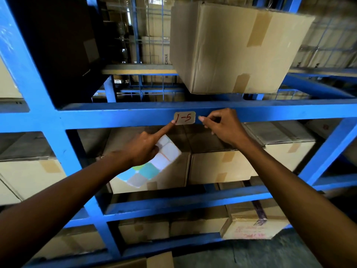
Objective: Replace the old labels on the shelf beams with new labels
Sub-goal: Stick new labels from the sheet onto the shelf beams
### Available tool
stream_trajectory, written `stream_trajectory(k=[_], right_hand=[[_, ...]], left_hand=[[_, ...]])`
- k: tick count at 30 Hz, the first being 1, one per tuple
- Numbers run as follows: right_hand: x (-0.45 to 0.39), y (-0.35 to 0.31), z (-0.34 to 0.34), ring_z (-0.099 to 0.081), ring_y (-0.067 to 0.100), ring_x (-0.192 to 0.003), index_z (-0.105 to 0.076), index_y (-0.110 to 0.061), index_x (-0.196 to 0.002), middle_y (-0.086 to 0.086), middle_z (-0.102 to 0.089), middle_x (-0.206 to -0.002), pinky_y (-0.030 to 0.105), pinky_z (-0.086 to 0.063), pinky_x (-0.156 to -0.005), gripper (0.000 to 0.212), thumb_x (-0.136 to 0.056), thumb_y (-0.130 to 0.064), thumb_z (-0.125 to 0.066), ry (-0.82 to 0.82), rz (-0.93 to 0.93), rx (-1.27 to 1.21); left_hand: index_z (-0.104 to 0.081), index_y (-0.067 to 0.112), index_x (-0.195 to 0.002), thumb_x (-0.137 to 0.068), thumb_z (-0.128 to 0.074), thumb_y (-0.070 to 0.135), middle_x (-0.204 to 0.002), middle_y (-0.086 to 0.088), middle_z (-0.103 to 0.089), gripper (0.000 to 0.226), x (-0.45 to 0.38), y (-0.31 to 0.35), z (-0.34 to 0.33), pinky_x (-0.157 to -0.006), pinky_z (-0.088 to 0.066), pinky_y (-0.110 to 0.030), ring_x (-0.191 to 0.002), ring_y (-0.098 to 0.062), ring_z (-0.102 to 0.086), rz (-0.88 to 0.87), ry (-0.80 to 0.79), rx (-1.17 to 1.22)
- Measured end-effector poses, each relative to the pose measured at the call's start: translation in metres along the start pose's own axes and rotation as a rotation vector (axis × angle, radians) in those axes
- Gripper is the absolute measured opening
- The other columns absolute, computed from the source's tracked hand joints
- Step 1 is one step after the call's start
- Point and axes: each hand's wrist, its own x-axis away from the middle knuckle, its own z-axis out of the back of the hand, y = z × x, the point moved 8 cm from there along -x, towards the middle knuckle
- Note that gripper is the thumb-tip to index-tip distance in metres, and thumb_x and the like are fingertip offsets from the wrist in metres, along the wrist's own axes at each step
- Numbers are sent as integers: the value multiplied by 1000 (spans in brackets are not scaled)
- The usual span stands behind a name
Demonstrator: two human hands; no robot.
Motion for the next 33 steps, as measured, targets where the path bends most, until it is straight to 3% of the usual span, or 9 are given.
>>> stream_trajectory(k=[2,5,9,12,16,19,26,29,33], right_hand=[[7,-5,-4,-59,7,-56,-69,-10,-78,5,-70,-74,27,-51,-59,26,-88,-32,-59,2,-2,-39],[24,-16,-11,-58,5,-61,-70,-12,-74,-2,-67,-67,27,-49,-64,27,-86,-36,-62,36,-46,-186],[62,-27,-35,-65,12,-91,-66,-17,-104,4,-71,-97,30,-52,-82,36,-80,-44,-65,19,-223,-348],[106,-36,-51,-64,14,-91,-55,-14,-120,13,-68,-101,28,-52,-83,46,-79,-25,-71,82,-366,-508],[183,-72,-77,-64,4,-73,-60,-3,-105,9,-67,-87,14,-52,-71,26,-81,7,-62,131,-447,-553],[242,-89,-75,-65,2,-72,-66,-12,-86,-5,-71,-77,15,-53,-70,28,-79,13,-59,255,-525,-533],[413,-129,12,-64,10,-71,-67,-9,-89,-4,-73,-75,18,-52,-66,26,-76,14,-61,631,-764,-410],[493,-151,39,-64,8,-67,-68,-17,-81,-2,-73,-75,21,-52,-63,26,-75,7,-64,739,-893,-313],[615,-196,67,-65,17,-75,-66,-20,-85,6,-70,-84,32,-54,-71,28,-79,7,-61,889,-1086,-197]], left_hand=[[0,37,-148,-89,-49,4,-79,-20,-66,84,9,1,4,-60,-43,-31,-61,-24,-57,-4,49,267],[-2,40,-147,-87,-49,-1,-92,-15,-61,87,23,0,9,-59,-44,-20,-60,-17,-53,-17,171,519],[-1,46,-144,-87,-50,-7,-134,-4,-49,92,39,-18,11,-79,-49,-11,-98,-12,-59,44,226,862],[0,43,-145,-87,-47,-12,-127,2,-51,92,59,-23,11,-78,-51,-10,-97,-7,-60,68,197,1066],[0,26,-149,-83,-44,-21,-119,1,-57,92,100,-22,6,-77,-52,-14,-92,-13,-62,91,150,1242],[-1,30,-148,-84,-49,-17,-131,-5,-53,93,131,-3,-6,-96,-48,-33,-107,-18,-59,96,14,1346],[-38,18,-136,-83,-56,-11,-89,-12,-66,63,203,125,-62,-59,-53,-24,-73,-20,-62,-15,-502,1455],[-49,15,-119,-82,-58,-12,-93,-11,-66,47,244,191,-75,-64,-54,-24,-72,-13,-64,-131,-627,1432],[-49,8,-117,-81,-62,-9,-83,-7,-66,43,323,283,-94,-69,-52,-26,-66,-6,-64,-243,-829,1375]])
